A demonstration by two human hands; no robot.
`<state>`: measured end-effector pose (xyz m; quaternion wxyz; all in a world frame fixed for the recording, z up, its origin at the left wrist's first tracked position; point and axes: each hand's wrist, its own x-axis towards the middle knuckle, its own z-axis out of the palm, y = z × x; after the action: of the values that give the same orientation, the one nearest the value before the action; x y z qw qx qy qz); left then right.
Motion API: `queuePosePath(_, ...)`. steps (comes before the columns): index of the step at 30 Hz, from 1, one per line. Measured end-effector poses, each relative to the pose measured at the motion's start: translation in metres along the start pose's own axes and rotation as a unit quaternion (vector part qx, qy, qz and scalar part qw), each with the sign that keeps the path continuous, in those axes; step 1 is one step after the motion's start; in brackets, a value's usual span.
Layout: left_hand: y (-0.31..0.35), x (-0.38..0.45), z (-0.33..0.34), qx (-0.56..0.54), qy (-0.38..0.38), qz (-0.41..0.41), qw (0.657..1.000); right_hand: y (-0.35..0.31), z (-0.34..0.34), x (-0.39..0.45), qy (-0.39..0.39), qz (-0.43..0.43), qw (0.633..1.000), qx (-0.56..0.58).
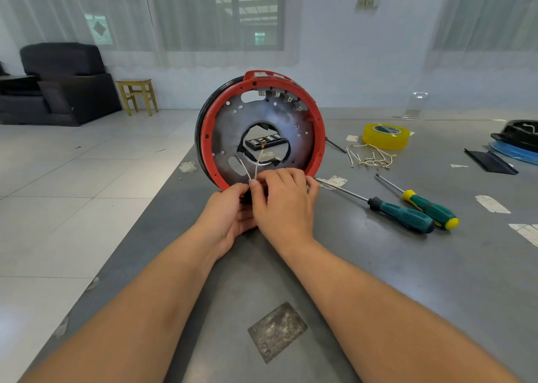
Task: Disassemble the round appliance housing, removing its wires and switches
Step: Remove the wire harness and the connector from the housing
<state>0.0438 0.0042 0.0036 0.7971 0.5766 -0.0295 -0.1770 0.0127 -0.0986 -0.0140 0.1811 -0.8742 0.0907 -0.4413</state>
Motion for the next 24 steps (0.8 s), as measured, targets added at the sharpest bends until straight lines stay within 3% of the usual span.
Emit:
queuePosePath(16, -0.001, 0.001, 0.001, -0.001, 0.009, 0.003, 1.0, 0.005, -0.008, 0.007, -0.009, 0.044, 0.997, 0.059)
queuePosePath(20, -0.001, 0.003, 0.0, -0.032, 0.004, -0.007, 0.999, 0.018, -0.019, 0.007, -0.031, 0.051, 0.982, 0.177)
queuePosePath(24, 0.001, 0.007, -0.001, -0.051, 0.017, -0.01, 0.999, 0.038, -0.042, 0.016, -0.027, 0.112, 0.962, 0.247)
